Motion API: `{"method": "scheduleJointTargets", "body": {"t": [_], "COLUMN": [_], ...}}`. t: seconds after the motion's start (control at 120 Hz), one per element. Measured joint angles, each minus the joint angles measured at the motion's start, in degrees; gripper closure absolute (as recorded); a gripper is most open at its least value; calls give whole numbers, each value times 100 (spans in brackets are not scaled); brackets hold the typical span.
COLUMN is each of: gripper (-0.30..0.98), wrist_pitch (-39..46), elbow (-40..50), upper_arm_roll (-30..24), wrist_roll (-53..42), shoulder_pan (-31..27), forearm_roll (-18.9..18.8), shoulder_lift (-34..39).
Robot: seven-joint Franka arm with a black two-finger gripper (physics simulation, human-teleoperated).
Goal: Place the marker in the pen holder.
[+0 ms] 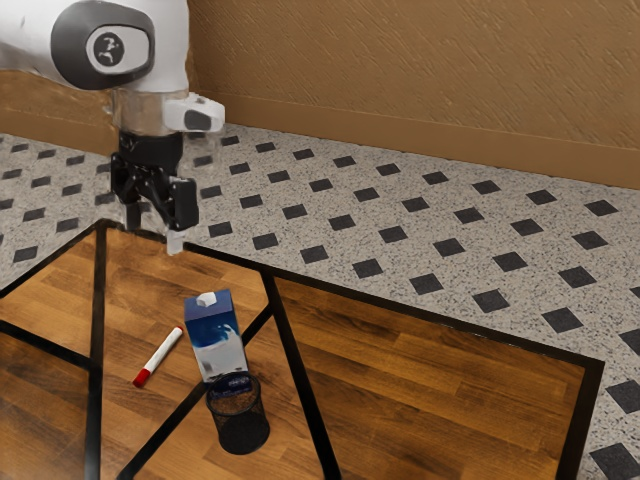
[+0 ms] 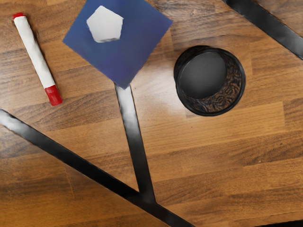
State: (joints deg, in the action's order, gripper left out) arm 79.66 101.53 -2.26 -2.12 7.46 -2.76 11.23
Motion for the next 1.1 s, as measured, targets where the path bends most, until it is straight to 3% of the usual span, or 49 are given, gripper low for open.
{"method": "scheduleJointTargets", "body": {"t": [0.142,0.258,0.35,0.558,0.867,1.1], "gripper": [0,0,0,0,0,0], "wrist_pitch": [485,596,792,1902,3353,4141], "elbow": [-228,104,916,2590,3916,4308], "upper_arm_roll": [-22,1115,2009,2742,3041,3058], "wrist_roll": [7,37,74,217,393,496], "shoulder_pan": [-7,-56,-231,-281,-281,-281], "forearm_roll": [-193,-519,-811,-1134,-1197,-1123], "shoulder_lift": [195,606,660,529,323,109]}}
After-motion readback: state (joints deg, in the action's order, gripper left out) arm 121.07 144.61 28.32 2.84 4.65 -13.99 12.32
